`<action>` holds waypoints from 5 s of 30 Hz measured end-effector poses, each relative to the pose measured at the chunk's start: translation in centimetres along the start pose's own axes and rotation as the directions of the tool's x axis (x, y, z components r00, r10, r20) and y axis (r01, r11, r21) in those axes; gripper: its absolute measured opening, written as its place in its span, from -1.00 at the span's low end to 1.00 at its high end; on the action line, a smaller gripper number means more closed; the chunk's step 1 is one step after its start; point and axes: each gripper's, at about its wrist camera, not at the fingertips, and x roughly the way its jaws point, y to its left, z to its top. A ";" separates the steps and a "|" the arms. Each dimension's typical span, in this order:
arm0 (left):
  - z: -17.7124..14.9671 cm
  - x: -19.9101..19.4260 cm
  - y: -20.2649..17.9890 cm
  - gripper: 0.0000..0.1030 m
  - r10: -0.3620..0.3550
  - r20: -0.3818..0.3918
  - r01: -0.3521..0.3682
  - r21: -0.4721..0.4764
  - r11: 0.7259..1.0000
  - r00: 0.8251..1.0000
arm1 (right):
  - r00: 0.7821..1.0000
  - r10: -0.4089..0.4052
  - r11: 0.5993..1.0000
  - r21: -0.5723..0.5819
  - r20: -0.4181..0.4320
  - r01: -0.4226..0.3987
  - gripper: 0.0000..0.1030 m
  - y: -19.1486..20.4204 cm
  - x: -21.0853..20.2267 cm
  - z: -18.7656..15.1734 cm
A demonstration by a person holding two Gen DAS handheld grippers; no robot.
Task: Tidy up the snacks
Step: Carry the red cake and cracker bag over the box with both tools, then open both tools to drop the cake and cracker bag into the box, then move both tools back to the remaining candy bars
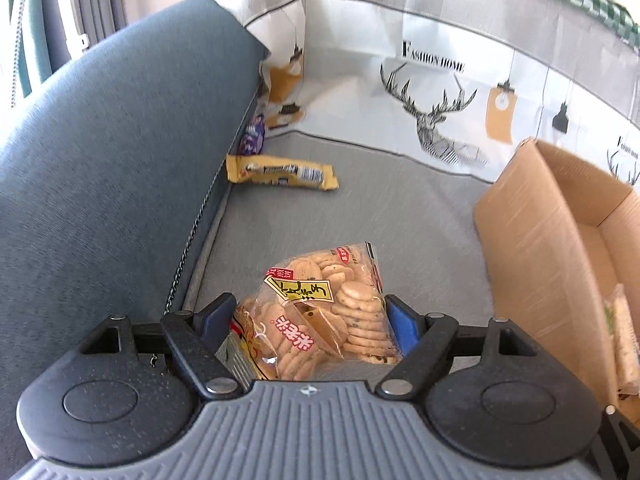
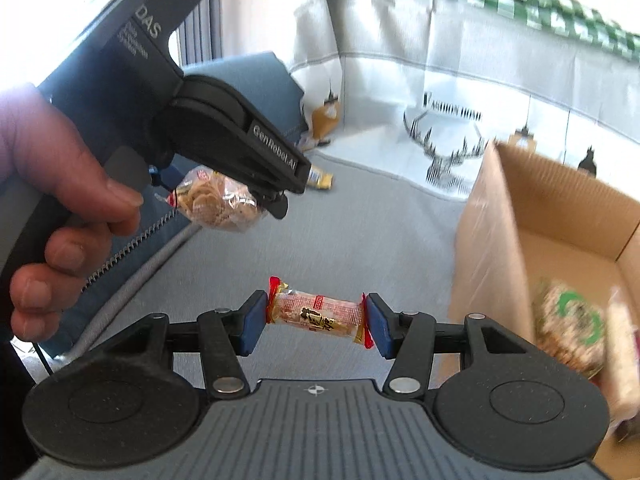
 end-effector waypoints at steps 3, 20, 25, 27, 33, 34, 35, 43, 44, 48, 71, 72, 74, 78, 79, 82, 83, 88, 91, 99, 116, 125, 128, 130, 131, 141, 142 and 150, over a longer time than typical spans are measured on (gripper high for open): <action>0.2 -1.0 -0.1 0.62 -0.017 0.036 0.018 -0.016 1.000 0.999 | 0.999 -0.014 1.000 -0.014 0.035 0.014 0.07 -0.5 -1.2 0.4; 1.4 -5.1 -2.1 0.62 -0.124 0.265 0.143 -0.054 0.988 0.956 | 0.971 -0.089 0.995 0.062 0.224 0.077 0.08 -5.5 -7.1 2.5; 1.8 -5.5 -3.9 0.62 -0.170 0.307 0.191 -0.041 0.981 0.936 | 0.962 -0.108 0.992 0.086 0.251 0.089 0.08 -6.8 -8.2 2.6; 1.9 -5.6 -4.7 0.62 -0.187 0.319 0.207 -0.032 0.978 0.929 | 0.960 -0.119 0.991 0.093 0.253 0.098 0.08 -7.4 -8.5 2.4; 2.1 -5.9 -7.4 0.62 -0.240 0.350 0.254 0.006 0.967 0.905 | 0.957 -0.156 0.984 0.128 0.246 0.128 0.08 -9.5 -8.5 2.0; 2.1 -5.9 -7.9 0.62 -0.250 0.356 0.261 0.016 0.965 0.901 | 0.956 -0.163 0.982 0.133 0.244 0.134 0.08 -9.8 -8.6 1.8; 2.1 -6.0 -8.4 0.62 -0.260 0.361 0.268 0.028 0.963 0.896 | 0.955 -0.171 0.980 0.140 0.243 0.140 0.08 -10.1 -8.6 1.7; 1.6 -6.4 -12.7 0.62 -0.337 0.392 0.305 0.144 0.941 0.856 | 0.944 -0.235 0.958 0.217 0.230 0.186 0.08 -13.3 -8.9 0.7; 1.5 -6.5 -13.2 0.62 -0.348 0.393 0.310 0.158 0.937 0.851 | 0.942 -0.244 0.954 0.230 0.229 0.191 0.08 -13.7 -8.9 0.6; 1.0 -6.5 -15.0 0.62 -0.377 0.391 0.318 0.209 0.925 0.839 | 0.933 -0.284 0.934 0.283 0.221 0.218 0.08 -15.2 -9.1 0.2; -0.8 -6.9 -19.6 0.62 -0.467 0.400 0.330 0.365 0.871 0.789 | 0.888 -0.426 0.839 0.444 0.176 0.314 0.09 -18.4 -9.7 -1.0; -0.8 -6.9 -19.6 0.62 -0.467 0.401 0.330 0.365 0.871 0.788 | 0.888 -0.424 0.840 0.443 0.176 0.313 0.09 -18.3 -9.6 -1.0; -0.8 -6.9 -19.4 0.62 -0.467 0.403 0.331 0.363 0.871 0.787 | 0.889 -0.422 0.842 0.440 0.176 0.313 0.09 -18.2 -9.5 -0.9; -0.7 -6.9 -19.3 0.63 -0.465 0.402 0.333 0.356 0.873 0.788 | 0.891 -0.418 0.843 0.440 0.175 0.309 0.09 -18.2 -9.4 -0.9; -0.7 -6.9 -19.3 0.63 -0.465 0.402 0.333 0.357 0.873 0.789 | 0.892 -0.418 0.843 0.440 0.175 0.309 0.09 -18.2 -9.3 -0.9; -0.7 -6.9 -19.3 0.63 -0.466 0.402 0.333 0.358 0.872 0.788 | 0.892 -0.417 0.844 0.439 0.177 0.308 0.09 -18.1 -9.3 -0.9; -0.7 -6.9 -19.3 0.63 -0.466 0.402 0.334 0.358 0.872 0.788 | 0.891 -0.418 0.844 0.439 0.177 0.308 0.09 -18.1 -9.3 -0.9; -0.6 -6.9 -19.3 0.63 -0.468 0.399 0.339 0.353 0.872 0.788 | 0.894 -0.414 0.844 0.441 0.175 0.304 0.10 -18.0 -9.2 -0.9; -0.6 -6.7 -19.3 0.78 -0.483 0.380 0.355 0.359 0.863 0.789 | 0.901 -0.403 0.846 0.441 0.162 0.299 0.28 -18.1 -9.0 -0.8; -0.3 -6.7 -18.6 0.85 -0.460 0.396 0.332 0.351 0.876 0.795 | 0.906 -0.404 0.846 0.430 0.129 0.316 0.65 -17.7 -8.2 -0.7; 2.6 -5.3 -10.7 0.16 -0.275 0.423 0.227 0.163 0.960 0.863 | 0.873 -0.412 0.838 0.485 0.260 0.251 -0.37 -13.4 -8.4 3.0; 4.4 -1.6 -5.6 0.10 -0.139 0.404 0.138 0.032 0.990 0.904 | 0.881 -0.335 0.859 0.493 0.335 0.139 -0.41 -12.2 -6.7 8.0; 5.3 -0.4 -4.2 0.11 -0.089 0.391 0.110 -0.030 0.994 0.916 | 0.884 -0.312 0.861 0.497 0.349 0.108 -0.35 -12.2 -4.7 10.9; 5.9 0.5 -3.1 0.12 -0.065 0.373 0.104 -0.086 0.991 0.926 | 0.877 -0.308 0.864 0.493 0.368 0.097 -0.34 -12.2 -3.3 12.4; 6.3 0.9 -2.6 0.13 -0.050 0.366 0.096 -0.109 0.989 0.929 | 0.872 -0.308 0.868 0.488 0.381 0.093 -0.34 -12.2 -2.8 12.8; 9.6 8.1 3.1 0.68 0.072 0.205 0.038 -0.488 0.872 0.976 | 0.908 -0.272 0.837 0.544 0.318 0.059 -0.30 -14.3 2.0 11.6; 9.5 8.8 3.8 0.68 0.076 0.190 0.038 -0.535 0.844 0.979 | 0.912 -0.260 0.834 0.550 0.319 0.046 -0.29 -14.6 2.1 11.7; 9.4 13.8 5.3 0.69 0.163 0.141 -0.023 -0.683 0.730 0.977 | 0.939 -0.170 0.824 0.566 0.298 -0.030 -0.22 -15.7 3.7 11.7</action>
